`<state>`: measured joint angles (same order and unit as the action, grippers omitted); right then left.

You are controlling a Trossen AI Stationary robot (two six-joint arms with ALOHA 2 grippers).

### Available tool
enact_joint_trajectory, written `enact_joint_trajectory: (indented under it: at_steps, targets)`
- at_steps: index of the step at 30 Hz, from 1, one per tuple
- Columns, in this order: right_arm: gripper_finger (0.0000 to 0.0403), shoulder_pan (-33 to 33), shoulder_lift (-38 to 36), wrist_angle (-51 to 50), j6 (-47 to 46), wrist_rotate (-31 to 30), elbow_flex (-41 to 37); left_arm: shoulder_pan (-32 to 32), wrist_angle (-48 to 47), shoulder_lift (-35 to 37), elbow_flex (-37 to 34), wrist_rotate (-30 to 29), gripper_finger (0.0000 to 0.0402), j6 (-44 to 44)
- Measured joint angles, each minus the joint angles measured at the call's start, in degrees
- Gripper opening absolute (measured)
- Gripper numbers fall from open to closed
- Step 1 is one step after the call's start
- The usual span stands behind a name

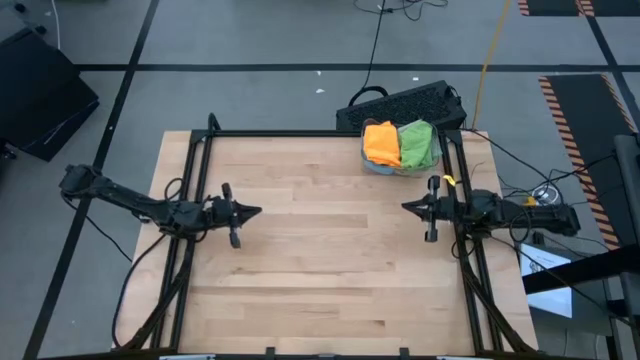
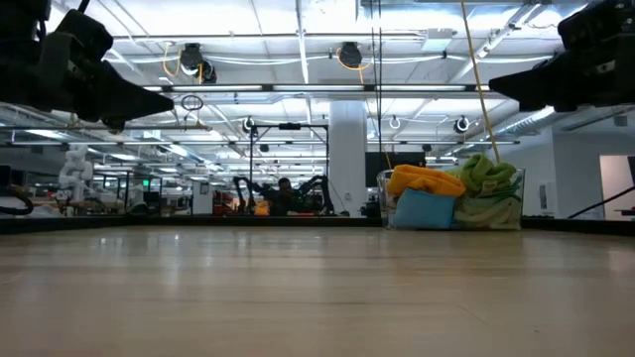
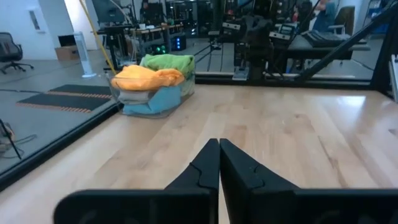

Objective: Fold microfiber towels
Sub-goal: Return to Home Position

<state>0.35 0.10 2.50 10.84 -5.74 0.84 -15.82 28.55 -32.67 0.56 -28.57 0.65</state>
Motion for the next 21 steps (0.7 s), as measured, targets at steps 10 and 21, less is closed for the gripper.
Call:
enact_joint_trajectory:
  at_steps: [10, 21]
  targets:
    - [0.0, 1.24, 0.22, -0.34, 2.13, -0.15, 0.0, 0.6, -9.37, 10.98, 0.02, 1.31, 0.0012, -3.39]
    - [0.0, 1.22, 0.22, -0.37, 0.76, -0.17, 0.0, 5.29, -19.68, 23.21, 0.04, 9.53, 0.0009, -4.9]
